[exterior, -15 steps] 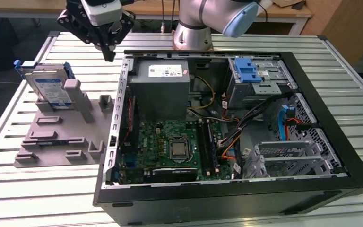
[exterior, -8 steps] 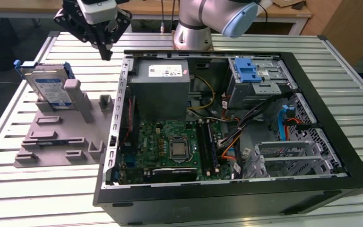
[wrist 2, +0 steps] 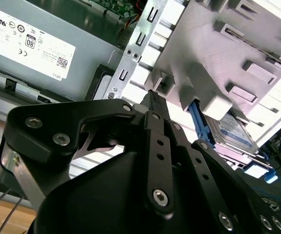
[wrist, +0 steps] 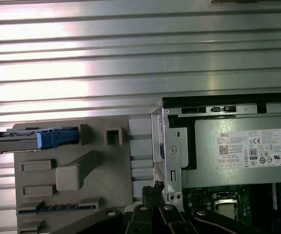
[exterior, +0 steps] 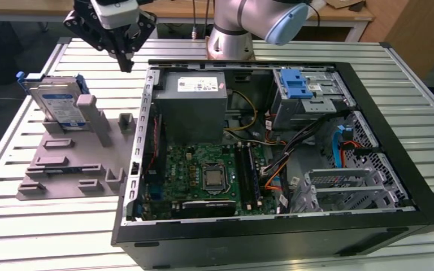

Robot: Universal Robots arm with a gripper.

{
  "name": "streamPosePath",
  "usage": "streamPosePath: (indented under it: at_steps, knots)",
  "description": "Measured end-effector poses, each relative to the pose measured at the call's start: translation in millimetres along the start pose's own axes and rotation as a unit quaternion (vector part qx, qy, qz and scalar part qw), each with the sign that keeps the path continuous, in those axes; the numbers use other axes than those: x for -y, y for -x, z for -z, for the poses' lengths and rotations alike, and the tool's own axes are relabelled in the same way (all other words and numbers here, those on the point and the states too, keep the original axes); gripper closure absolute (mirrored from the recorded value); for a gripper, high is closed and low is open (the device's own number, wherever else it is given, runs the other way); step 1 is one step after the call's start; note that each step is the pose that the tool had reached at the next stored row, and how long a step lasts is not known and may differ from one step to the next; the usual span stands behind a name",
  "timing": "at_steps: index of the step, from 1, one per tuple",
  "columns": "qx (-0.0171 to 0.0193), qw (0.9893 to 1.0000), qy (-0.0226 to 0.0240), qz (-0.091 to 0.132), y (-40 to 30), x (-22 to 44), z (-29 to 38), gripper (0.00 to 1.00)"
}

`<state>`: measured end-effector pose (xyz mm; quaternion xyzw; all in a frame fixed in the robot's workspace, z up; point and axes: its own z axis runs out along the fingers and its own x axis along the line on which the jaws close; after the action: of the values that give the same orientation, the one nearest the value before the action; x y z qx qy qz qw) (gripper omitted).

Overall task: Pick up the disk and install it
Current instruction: 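Reach for the disk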

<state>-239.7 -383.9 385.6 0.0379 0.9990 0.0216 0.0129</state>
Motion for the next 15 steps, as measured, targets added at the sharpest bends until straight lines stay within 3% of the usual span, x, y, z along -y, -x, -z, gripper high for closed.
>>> streamPosePath:
  at_steps: [15]
  knots:
    - [0.0,1.0,0.0,0.0,-8.5,0.5,-0.1,0.89]
